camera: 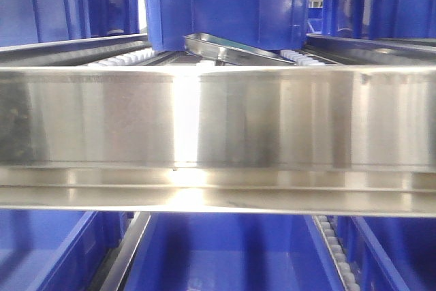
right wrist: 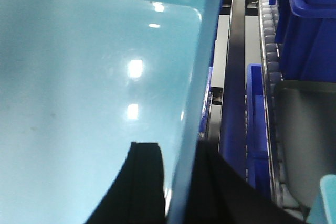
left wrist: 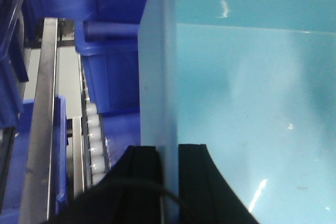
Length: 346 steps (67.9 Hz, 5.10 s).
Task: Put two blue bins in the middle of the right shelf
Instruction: 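Turn the base away from the shelf, holding the bin in both grippers, then drive across the floor past the person, keeping the bin held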
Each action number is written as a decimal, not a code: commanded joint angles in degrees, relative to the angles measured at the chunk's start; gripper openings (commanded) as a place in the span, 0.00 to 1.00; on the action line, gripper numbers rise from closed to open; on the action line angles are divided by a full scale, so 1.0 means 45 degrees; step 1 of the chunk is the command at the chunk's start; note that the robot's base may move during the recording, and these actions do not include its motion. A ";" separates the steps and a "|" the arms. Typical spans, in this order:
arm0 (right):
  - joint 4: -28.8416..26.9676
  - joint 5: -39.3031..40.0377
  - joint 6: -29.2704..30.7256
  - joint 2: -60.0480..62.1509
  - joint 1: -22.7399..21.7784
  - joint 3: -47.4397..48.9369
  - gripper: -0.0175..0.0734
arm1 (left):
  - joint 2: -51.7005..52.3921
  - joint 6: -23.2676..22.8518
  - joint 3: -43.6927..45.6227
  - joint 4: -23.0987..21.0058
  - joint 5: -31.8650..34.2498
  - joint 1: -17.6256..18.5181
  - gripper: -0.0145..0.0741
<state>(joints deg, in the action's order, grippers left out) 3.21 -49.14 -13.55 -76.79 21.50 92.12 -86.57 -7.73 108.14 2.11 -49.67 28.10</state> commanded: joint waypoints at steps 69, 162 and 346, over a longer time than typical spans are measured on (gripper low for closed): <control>-0.0050 0.0732 0.0214 0.0221 -0.0016 0.0091 0.02 | 0.0217 0.0006 0.0128 -0.0336 0.1642 0.0045 0.04; -0.0050 0.0732 0.0214 0.0221 -0.0016 0.0091 0.02 | 0.0217 0.0006 0.0128 -0.0336 0.1642 0.0045 0.04; -0.0050 0.0732 0.0214 0.0221 -0.0016 0.0091 0.02 | 0.0217 0.0006 0.0128 -0.0336 0.1642 0.0045 0.04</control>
<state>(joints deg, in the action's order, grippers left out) 3.43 -47.99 -13.65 -76.50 21.50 92.12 -86.57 -7.31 108.14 2.44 -46.80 28.10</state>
